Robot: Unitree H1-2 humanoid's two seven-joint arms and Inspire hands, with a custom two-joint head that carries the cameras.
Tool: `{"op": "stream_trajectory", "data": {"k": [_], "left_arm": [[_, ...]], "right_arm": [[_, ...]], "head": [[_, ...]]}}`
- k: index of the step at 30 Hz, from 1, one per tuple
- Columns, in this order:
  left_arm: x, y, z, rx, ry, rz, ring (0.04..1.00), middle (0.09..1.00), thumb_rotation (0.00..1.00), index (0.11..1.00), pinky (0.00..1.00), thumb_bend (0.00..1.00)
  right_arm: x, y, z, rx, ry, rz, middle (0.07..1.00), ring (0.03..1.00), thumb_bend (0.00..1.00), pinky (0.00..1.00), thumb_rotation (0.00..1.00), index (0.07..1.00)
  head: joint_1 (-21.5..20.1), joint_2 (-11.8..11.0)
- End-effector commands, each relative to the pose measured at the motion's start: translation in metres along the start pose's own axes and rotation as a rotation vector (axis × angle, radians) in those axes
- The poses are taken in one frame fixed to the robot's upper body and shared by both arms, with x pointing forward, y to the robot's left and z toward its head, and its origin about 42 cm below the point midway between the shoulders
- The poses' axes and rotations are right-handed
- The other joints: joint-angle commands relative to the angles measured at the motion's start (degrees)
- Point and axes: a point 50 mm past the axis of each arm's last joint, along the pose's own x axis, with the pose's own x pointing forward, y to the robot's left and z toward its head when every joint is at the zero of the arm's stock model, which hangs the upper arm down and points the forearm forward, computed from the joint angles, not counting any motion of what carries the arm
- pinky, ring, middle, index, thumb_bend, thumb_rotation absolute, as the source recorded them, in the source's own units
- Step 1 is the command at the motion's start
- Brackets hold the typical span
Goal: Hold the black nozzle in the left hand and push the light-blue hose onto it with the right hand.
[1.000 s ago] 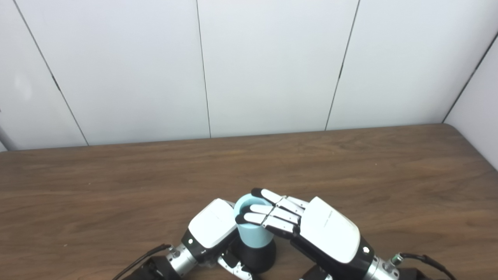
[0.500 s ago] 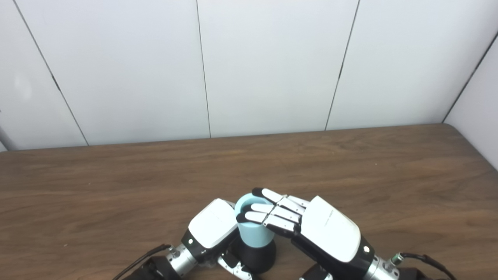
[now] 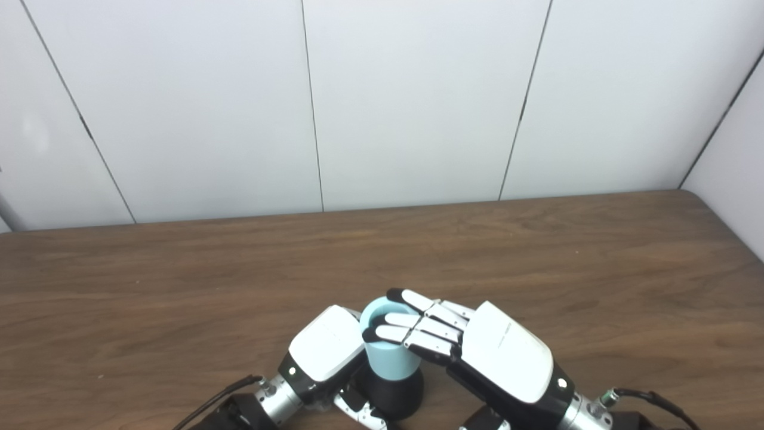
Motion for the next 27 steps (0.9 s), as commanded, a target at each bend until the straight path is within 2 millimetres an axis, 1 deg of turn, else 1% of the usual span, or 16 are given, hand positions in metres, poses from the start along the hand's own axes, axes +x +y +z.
{"op": "stream_trajectory", "data": {"k": [1, 10, 22, 27], "left_arm": [[-0.0263, -0.0394, 0.0187, -0.019, -0.03, -0.218, 0.414, 0.5, 0.0, 0.481, 0.32, 0.5], [-0.0267, -0.0398, 0.0184, -0.022, -0.03, -0.218, 0.407, 0.49, 0.0, 0.49, 0.32, 0.5], [-0.0258, -0.0394, 0.019, -0.02, -0.025, -0.222, 0.419, 0.504, 0.0, 0.476, 0.33, 0.5], [-0.0261, -0.0401, 0.0188, -0.02, -0.027, -0.211, 0.403, 0.493, 0.0, 0.489, 0.31, 0.5]], "right_arm": [[-0.026, 0.04, -0.0125, 0.016, 0.101, 0.305, 0.844, 0.84, 0.85, 0.77, 0.84, 0.803], [-0.0262, 0.0419, -0.0153, 0.015, 0.107, 0.303, 0.842, 0.838, 0.85, 0.77, 0.85, 0.809], [-0.0258, 0.0416, -0.0149, 0.012, 0.105, 0.306, 0.841, 0.836, 0.85, 0.77, 0.83, 0.799], [-0.0263, 0.0424, -0.0141, 0.012, 0.105, 0.31, 0.841, 0.837, 0.85, 0.77, 0.85, 0.8]], "head": [[-0.1, 0.1], [0.0, 0.1], [0.0, 0.1], [0.0, 0.1]]}}
